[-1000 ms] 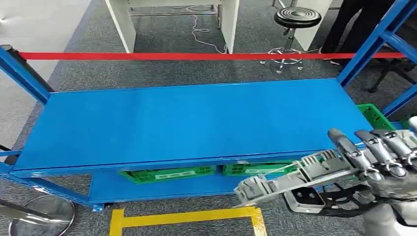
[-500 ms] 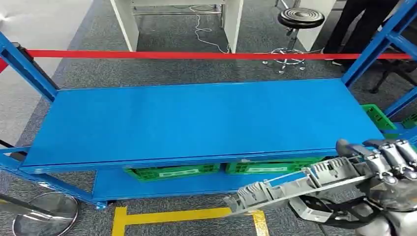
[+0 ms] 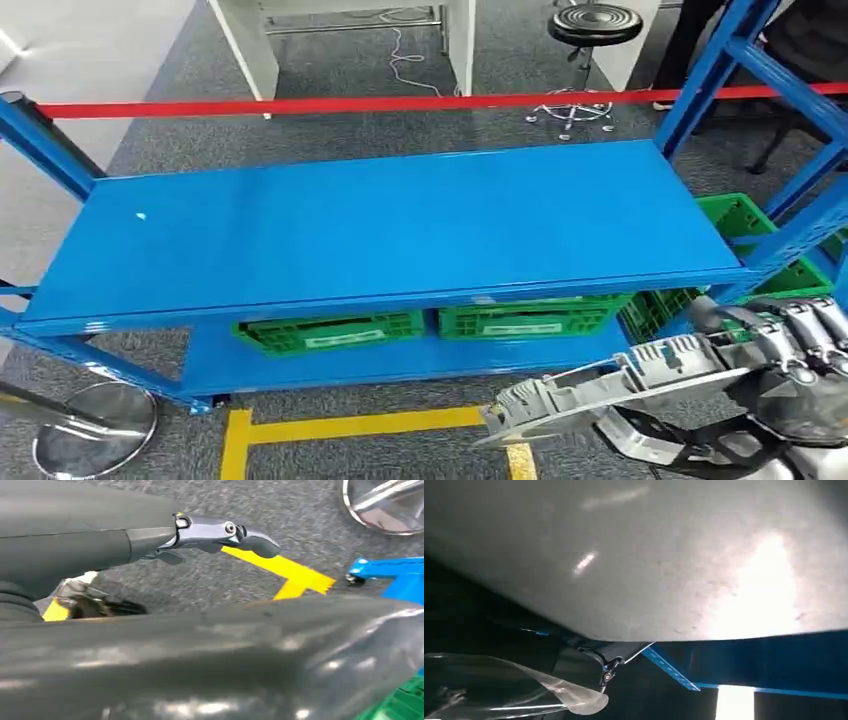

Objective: Take the parts from the cabinet and place them on the table.

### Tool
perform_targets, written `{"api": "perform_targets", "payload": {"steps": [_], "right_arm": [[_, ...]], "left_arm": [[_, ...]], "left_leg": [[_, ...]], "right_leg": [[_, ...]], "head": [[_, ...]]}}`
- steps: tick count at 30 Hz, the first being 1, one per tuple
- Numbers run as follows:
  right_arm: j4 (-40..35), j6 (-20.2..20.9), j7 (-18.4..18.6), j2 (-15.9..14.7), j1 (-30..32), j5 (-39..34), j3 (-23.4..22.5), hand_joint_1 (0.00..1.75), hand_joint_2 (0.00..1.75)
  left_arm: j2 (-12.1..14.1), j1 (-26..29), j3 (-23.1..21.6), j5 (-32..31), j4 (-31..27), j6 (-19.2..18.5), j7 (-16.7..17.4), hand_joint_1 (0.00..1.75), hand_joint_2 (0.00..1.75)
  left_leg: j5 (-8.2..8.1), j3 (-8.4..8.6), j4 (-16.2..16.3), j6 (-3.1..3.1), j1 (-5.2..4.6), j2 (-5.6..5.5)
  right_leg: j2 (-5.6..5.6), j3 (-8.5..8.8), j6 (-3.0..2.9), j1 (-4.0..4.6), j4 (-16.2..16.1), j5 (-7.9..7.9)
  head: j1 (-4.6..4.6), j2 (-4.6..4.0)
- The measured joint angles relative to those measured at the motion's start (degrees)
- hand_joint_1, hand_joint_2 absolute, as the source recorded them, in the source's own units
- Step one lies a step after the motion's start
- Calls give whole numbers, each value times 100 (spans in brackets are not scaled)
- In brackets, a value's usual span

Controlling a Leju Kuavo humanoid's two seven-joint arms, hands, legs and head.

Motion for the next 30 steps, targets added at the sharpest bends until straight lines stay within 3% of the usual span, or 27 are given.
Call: {"api": "perform_targets", "payload": {"steps": [1, 2, 3, 4, 5, 6, 8, 9, 10, 11, 13, 14, 15, 16, 18, 19, 20, 21, 24, 25, 26, 28, 29, 30], "right_arm": [[4, 0, 0, 13, 11, -13, -2, 175, 175], [4, 0, 0, 28, 24, -39, 0, 175, 175], [4, 0, 0, 39, 36, -79, 0, 175, 175], [7, 0, 0, 41, 52, -129, -2, 175, 175], [9, 0, 0, 41, 64, -193, -2, 175, 175], [15, 0, 0, 41, 72, -238, -2, 175, 175], [20, 0, 2, 41, 86, -299, -2, 175, 175], [20, 0, 11, 41, 97, -326, 0, 175, 175], [33, 0, 20, 41, 111, -343, 0, 175, 175], [35, 0, 26, 41, 106, -354, 0, 175, 175], [61, 0, 44, 39, 110, -365, 9, 175, 175], [79, 0, 61, 39, 111, -369, 18, 175, 175], [111, 0, 104, 24, 103, -389, 33, 175, 175], [135, 0, 151, 13, 96, -411, 46, 175, 175], [173, 0, 206, -29, 69, -448, 114, 175, 175], [188, 0, 241, -44, 46, -468, 144, 175, 175], [212, 0, 293, -63, 6, -494, 186, 175, 175], [216, 0, 326, -81, -17, -514, 223, 175, 175], [282, 0, 380, -138, -27, -553, 308, 175, 175], [299, 0, 396, -160, -54, -564, 332, 175, 175], [321, 2, 415, -171, -56, -581, 350, 175, 175], [356, 2, 452, -201, -77, -616, 391, 175, 175], [378, 2, 481, -225, -101, -645, 413, 175, 175], [402, 2, 507, -260, -133, -669, 428, 175, 175]], "left_arm": [[-2, 0, 2, 2, 0, -17, 0, 0, 0], [-2, -4, 4, 6, 0, -20, 0, 0, 0], [0, -12, 4, 7, -2, -20, -2, 0, 0], [26, -24, 7, 7, -2, -6, -7, 0, 0], [6, -32, 11, 4, 4, 4, -18, 0, 0], [9, -32, 24, 13, 2, 24, -26, 0, 0], [-2, -26, 53, 17, 4, 48, -31, 0, 0], [-24, -16, 59, 20, 7, 50, -33, 0, 0], [-22, -26, 68, 22, 7, 50, -35, 0, 0], [-26, -35, 74, 22, 7, 50, -35, 0, 0], [-53, -19, 90, 35, 7, 42, -37, 0, 0], [-57, -19, 92, 35, 7, 31, -37, 0, 0], [-61, -20, 94, 37, 7, 22, -42, 0, 0], [-66, -19, 96, 44, 7, 18, -50, 0, 0], [-72, -22, 103, 46, 7, 9, -59, 0, 0], [-70, -29, 105, 48, 7, 7, -68, 0, 0], [-52, -28, 118, 57, 7, 7, -79, 0, 0], [-68, -27, 129, 61, 7, 4, -85, 0, 0], [-48, -5, 149, 68, 7, 0, -103, 0, 0], [-44, 0, 157, 66, 7, 2, -103, 0, 0], [-44, 6, 166, 68, 7, 2, -103, 0, 0], [-44, 3, 179, 66, 7, 15, -103, 0, 0], [-46, 1, 181, 63, 7, 22, -103, 0, 0], [-48, 1, 184, 57, 9, 26, -103, 0, 0]], "left_leg": [[159, 186, -204, 66, -38, -1], [352, 478, -622, 159, -85, -4], [486, 834, -1161, 292, -151, -5], [384, 1118, -1637, 449, -234, -1], [335, 1246, -1888, 437, -227, 13], [406, 1218, -1867, 377, -260, -4], [487, 1202, -1924, 401, -295, -5], [626, 1176, -2078, 384, -236, 9], [715, 1153, -2114, 365, -216, 41], [770, 1067, -2137, 396, -209, 40], [916, 897, -2128, 387, -203, 48], [965, 824, -2118, 381, -203, 58], [1050, 683, -2091, 361, -194, 72], [1105, 585, -2064, 335, -180, 81], [1192, 379, -1961, 269, -133, 83], [1219, 311, -1882, 229, -124, 82], [1240, 227, -1806, 193, -153, 78], [1270, 198, -1749, 161, -167, 74], [1410, 180, -1760, 76, -144, 67], [1242, 133, -1704, 32, -116, 54], [903, 85, -1517, 5, -114, 52], [213, -49, -761, -31, -110, 51], [1, -103, -327, -36, -107, 51], [-7, -84, -90, -30, -107, 50]], "right_leg": [[0, -64, -11, 35, 0, 49], [3, -124, -23, 80, -1, 101], [5, -171, -32, 101, -2, 149], [-3, -190, -29, 77, -1, 188], [-12, -208, 0, 102, -9, 232], [-38, -203, 45, 65, -35, 278], [-40, -201, 111, 29, -84, 383], [-36, -215, 141, 64, -112, 427], [-10, -279, 163, 52, -41, 230], [2, -370, 184, 52, 142, -62], [-1, -513, 257, 3, 934, -758], [-1, -552, 282, -9, 1207, -875], [-2, -535, 314, -25, 1499, -829], [-3, -405, 345, -43, 1461, -637], [-4, 151, 417, -92, 830, -203], [-4, 517, 465, -128, 337, -221], [6, 868, 504, -99, -120, -501], [22, 890, 346, -93, -259, -595], [-15, 720, 141, -75, -201, -515], [-35, 659, 76, -82, -199, -463], [-36, 599, 38, -79, -199, -405], [-39, 466, 1, -63, -190, -279], [-41, 432, 0, -50, -183, -212], [-42, 332, 1, -35, -164, -139]], "head": [[0, 0], [0, 0], [2, 0], [13, 0], [17, 0], [11, 0], [-9, 0], [-2, 0], [-17, 0], [2, 0], [15, 0], [18, 0], [22, 0], [17, 0], [18, 0], [24, 0], [61, 0], [48, 2], [35, 0], [33, 0], [11, 0], [-24, 0], [-24, 0], [-24, 0]]}}
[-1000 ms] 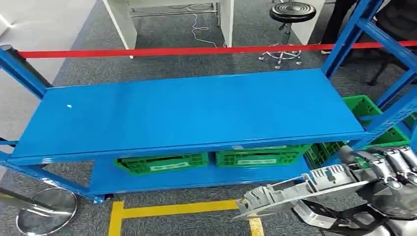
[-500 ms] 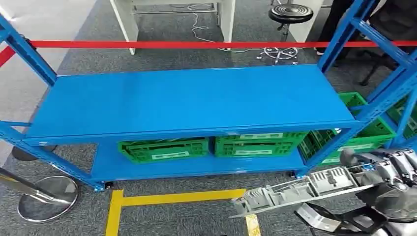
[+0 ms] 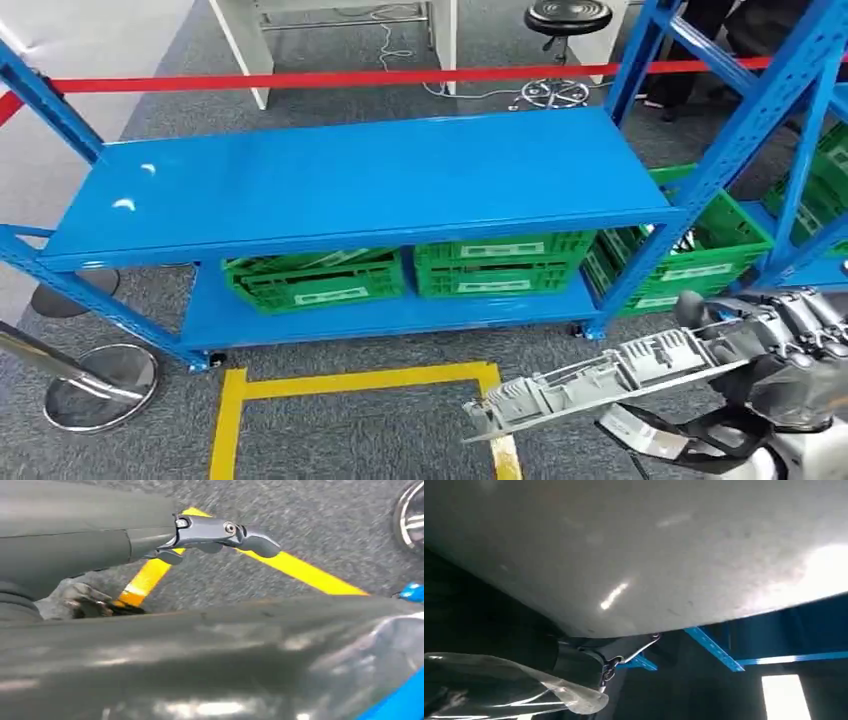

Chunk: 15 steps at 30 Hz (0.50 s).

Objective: Take the parts from the cabinet and place them on the table.

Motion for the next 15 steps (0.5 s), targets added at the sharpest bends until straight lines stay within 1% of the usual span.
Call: {"api": "perform_targets", "payload": {"steps": [1, 2, 3, 4, 5, 6, 7, 8, 9, 10, 11, 12, 13, 14, 15], "right_arm": [[20, 0, 20, -20, -23, -20, 9, 175, 175], [41, 0, 40, -41, -40, -41, 22, 175, 175], [59, 0, 53, -57, -67, -59, 24, 175, 175], [74, 0, 68, -72, -106, -87, 24, 175, 175], [89, 0, 81, -96, -147, -116, 20, 175, 175], [98, 0, 83, -124, -203, -133, 15, 175, 175], [118, 0, 83, -155, -242, -138, 15, 175, 175], [140, 0, 85, -179, -275, -146, 15, 175, 175], [162, 0, 90, -201, -303, -153, 15, 175, 175], [190, 0, 127, -247, -325, -186, 15, 175, 175], [210, 0, 164, -255, -331, -225, 17, 175, 175], [229, 0, 173, -278, -338, -238, 20, 175, 175], [251, 0, 166, -293, -341, -254, 20, 175, 175], [289, 0, 129, -302, -336, -280, 20, 175, 175], [326, 0, 112, -304, -330, -289, 20, 175, 175]], "left_arm": [[0, -10, 2, -2, 0, 2, 0, 0, 0], [0, -18, 2, -2, 0, 11, 0, 0, 0], [0, -18, 2, -2, -2, 15, 0, 0, 0], [0, -21, 2, -2, -2, 20, 0, 0, 0], [23, -35, 2, -2, -2, 24, 0, 0, 0], [5, -42, 4, -2, 0, 24, 0, 0, 0], [0, -52, 4, -4, 0, 24, -2, 0, 0], [-4, -55, 4, -2, 0, 26, -4, 0, 0], [-7, -48, 4, -2, 0, 35, -4, 0, 0], [-33, -50, 4, -4, 2, 94, 9, 0, 0], [-31, -58, 4, -4, 2, 146, 31, 0, 0], [-24, -63, 4, -4, 2, 171, 46, 0, 0], [-20, -62, 7, -4, 2, 179, 70, 0, 0], [-20, -51, 9, -4, 2, 179, 72, 0, 0], [-20, -42, 11, -4, 2, 179, 79, 0, 0]], "left_leg": [[153, 106, 0, 23, -1, -3], [343, 303, -206, 61, -4, -7], [508, 598, -626, 120, -17, -11], [609, 968, -1181, 212, -41, -22], [465, 1241, -1656, 327, -76, -34], [444, 1356, -1898, 323, -77, -30], [473, 1324, -1889, 297, -110, -34], [502, 1288, -1892, 311, -127, -37], [576, 1265, -1926, 320, -133, -35], [693, 1231, -2029, 335, -67, -7], [759, 1171, -2039, 355, -72, 3], [815, 1089, -2034, 400, -66, 7], [877, 997, -2022, 398, -67, 7], [954, 889, -2013, 394, -68, 10], [1027, 789, -2003, 388, -68, 17]], "right_leg": [[0, -104, 0, 15, 20, 62], [1, -193, 0, 35, 36, 109], [3, -262, 1, 56, 48, 156], [5, -310, 0, 71, 50, 202], [2, -344, 12, 56, 51, 249], [2, -375, 46, 78, 54, 300], [-16, -401, 94, 53, 41, 359], [-20, -416, 140, 27, 27, 402], [-18, -416, 184, 27, -2, 464], [-5, -450, 202, 25, 47, 385], [16, -521, 240, 32, 133, 152], [28, -617, 265, 25, 392, -196], [29, -691, 288, 15, 797, -538], [28, -779, 316, 13, 1254, -794], [29, -813, 340, 13, 1569, -837]], "head": [[-7, 0], [-4, 0], [-7, 0], [-7, 0], [4, 0], [5, 0], [-4, 0], [-4, 0], [-7, 0], [-6, 0], [8, 0], [37, 0], [39, 0], [37, 0], [39, 0]]}}
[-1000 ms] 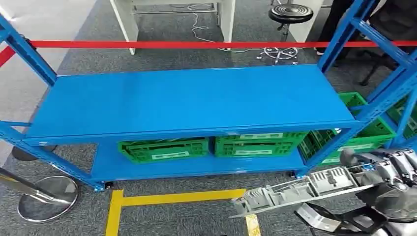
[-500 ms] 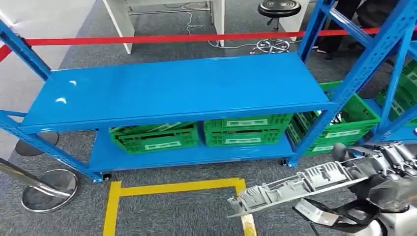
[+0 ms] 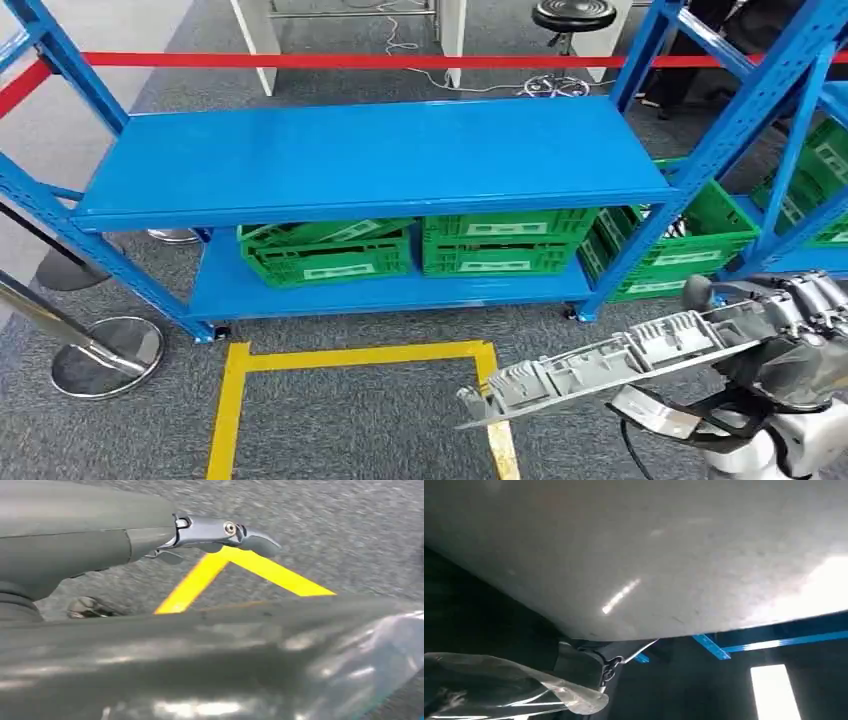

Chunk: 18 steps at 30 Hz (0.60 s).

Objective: Take the parts from the cabinet and place them on the table.

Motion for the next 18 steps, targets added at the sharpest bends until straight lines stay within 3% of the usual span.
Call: {"api": "perform_targets", "payload": {"steps": [1, 2, 3, 4, 5, 11, 13, 14, 15, 16, 17, 18], "right_arm": [[39, 0, -15, -11, 0, -15, 0, 175, 175], [85, 0, -22, -31, -5, -31, 0, 175, 175], [114, 0, -24, -53, -15, -31, 0, 175, 175], [140, 0, -20, -72, -31, -26, 0, 175, 175], [155, 0, 0, -83, -54, 0, 0, 175, 175], [159, 0, 4, -83, -56, 4, 0, 175, 175], [168, 0, 15, -85, -74, 13, 2, 175, 175], [192, 0, 87, -98, -101, 89, 4, 175, 175], [203, 0, 101, -103, -93, 114, 4, 175, 175], [282, 0, 175, -129, -85, 254, -2, 175, 175], [345, 0, 232, -138, -90, 300, -7, 175, 175], [396, 0, 269, -166, -77, 324, -4, 175, 175]], "left_arm": [[-9, 3, 0, 0, 0, 0, 2, 0, 0], [-20, 1, 0, -4, 0, -2, 4, 0, 0], [-26, -2, 0, -11, 0, -2, 4, 0, 0], [-37, -3, 0, -22, 0, 4, 2, 0, 0], [-37, -9, 0, -28, 0, 53, 2, 0, 0], [-35, -8, 0, -28, 0, 67, 2, 0, 0], [-35, -4, 0, -28, 0, 92, 0, 0, 0], [-48, -14, 0, -28, 0, 196, -59, 0, 0], [-50, -23, 0, -30, 0, 218, -79, 0, 0], [-48, -19, 2, -31, 0, 326, -98, 0, 0], [-42, 7, 2, -52, 0, 398, -96, 0, 0], [-44, 18, 2, -79, 0, 444, -72, 0, 0]], "left_leg": [[67, -103, 15, -12, 3, 6], [136, -217, 42, -29, 9, 12], [189, -328, 83, -54, 19, 13], [235, -438, 152, -91, 35, 11], [266, -497, 228, -129, 25, 3], [268, -504, 231, -131, 26, 3], [273, -543, 249, -141, 14, 1], [323, -637, 330, -205, -10, -46], [351, -645, 325, -222, -6, -46], [466, -686, 311, -275, 14, -91], [-504, -891, 1208, -411, 61, -81], [-722, -974, 2004, -434, 82, -79]], "right_leg": [[-1, 48, 19, -10, 127, 156], [-1, 202, 46, -27, 45, 426], [-3, 435, 61, -44, -206, 677], [-4, 801, 85, -65, -676, 795], [2, 1120, 104, -90, -1126, 659], [3, 1140, 105, -91, -1159, 635], [4, 1289, 112, -80, -1362, 525], [63, 1481, -41, -51, -1769, 280], [54, 1392, -81, -42, -1747, 272], [-27, 1335, -224, -57, -1715, 366], [-175, 1223, -321, -53, -1708, 493], [-306, 1140, -319, -29, -1693, 557]], "head": [[0, 0], [0, 0], [-2, 0], [0, 0], [4, 0], [6, 0], [17, 2], [24, 0], [17, 0], [15, 0], [-55, 0], [-52, 0]]}}
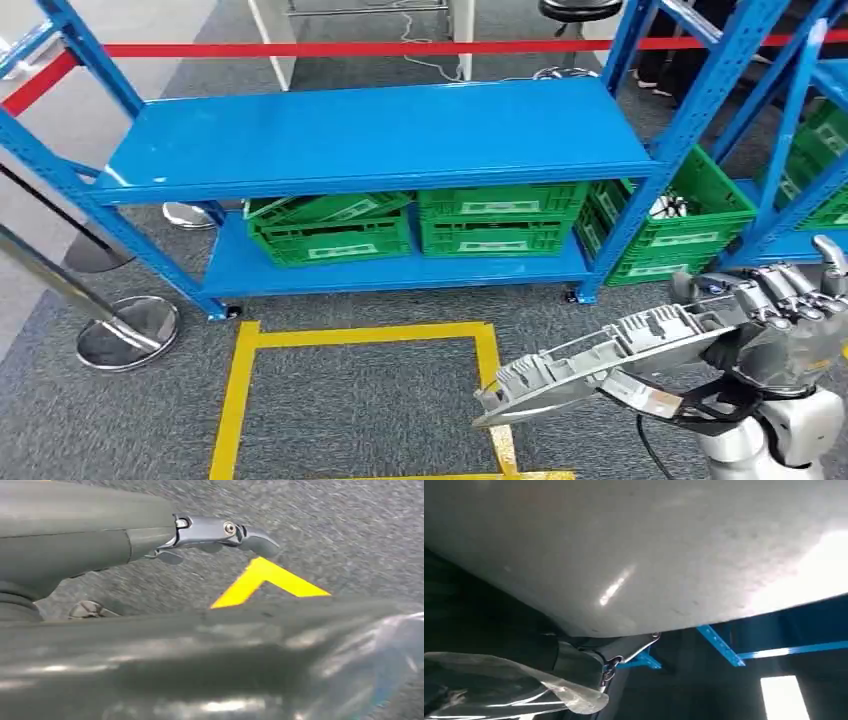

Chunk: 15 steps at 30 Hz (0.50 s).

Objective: Take the parts from the cabinet and place them on the table.

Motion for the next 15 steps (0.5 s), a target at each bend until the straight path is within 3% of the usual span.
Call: {"api": "perform_targets", "payload": {"steps": [1, 2, 3, 4, 5, 6, 9, 10, 11, 12, 13, 14, 15], "right_arm": [[15, 0, 13, -13, -1, 30, 0, 175, 175], [20, 0, 20, -15, 1, 70, 0, 175, 175], [20, 0, 22, -15, 2, 96, 0, 175, 175], [22, 0, 31, -15, 1, 96, 2, 175, 175], [28, 0, 48, -17, -9, 94, 9, 175, 175], [42, 0, 63, -33, -19, 105, 15, 175, 175], [63, 0, 129, -57, -79, 151, 68, 175, 175], [70, 0, 151, -85, -108, 157, 77, 175, 175], [70, 0, 162, -105, -108, 151, 90, 175, 175], [74, 0, 179, -151, -102, 144, 92, 175, 175], [87, 0, 192, -181, -91, 142, 96, 175, 175], [101, 0, 205, -203, -86, 140, 112, 175, 175], [109, 0, 208, -219, -86, 138, 127, 175, 175]], "left_arm": [[0, 0, 0, -13, 0, 54, 26, 0, 0], [0, 0, 0, -31, 0, 138, 72, 0, 0], [0, -1, 0, -92, 0, 276, 129, 0, 0], [4, -2, -2, -158, 0, 446, 188, 0, 0], [31, -8, -6, -210, 0, 572, 234, 0, 0], [28, -6, -9, -219, 0, 621, 236, 0, 0], [24, -3, -9, -214, 0, 684, 236, 0, 0], [9, -3, -9, -214, 0, 688, 236, 0, 0], [11, -26, -9, -214, 0, 697, 238, 0, 0], [7, -45, -9, -214, 0, 674, 249, 0, 0], [-13, -43, -9, -214, 0, 609, 249, 0, 0], [-22, -36, -9, -214, 0, 566, 234, 0, 0], [-33, -25, -9, -214, 0, 544, 225, 0, 0]], "left_leg": [[113, 156, -144, 19, 0, 7], [290, 419, -528, 58, -6, 19], [484, 720, -1026, 125, -33, 85], [580, 966, -1477, 225, -73, 246], [480, 1063, -1599, 302, -131, 419], [501, 1044, -1683, 321, -170, 426], [539, 1035, -1875, 376, -163, 232], [601, 1064, -1951, 382, -111, 199], [632, 1049, -1971, 428, -95, 130], [643, 1020, -1970, 441, -91, 68], [653, 1000, -1963, 442, -91, -8], [657, 984, -1950, 441, -95, -71], [659, 974, -1929, 438, -95, -137]], "right_leg": [[-50, 2, 6, 9, 14, 14], [-106, 2, 11, 21, 25, 20], [-153, 8, 16, 38, 38, 26], [-205, 4, 19, 46, 37, 23], [-273, -14, 45, 79, 45, 35], [-332, -39, 102, 52, 45, 70], [-496, -49, 184, 58, 7, 80], [-126, -112, 213, 29, 61, -17], [165, -225, 214, 13, 298, -182], [279, -417, 225, 9, 707, -369], [318, -663, 244, 4, 1208, -563], [323, -874, 260, 6, 1609, -674], [324, -992, 273, 7, 1798, -657]], "head": [[0, 0], [-2, 0], [-4, 0], [-2, 0], [9, 0], [0, 0], [-2, 0], [15, 0], [2, 0], [42, 0], [66, 0], [52, 0], [66, 0]]}}
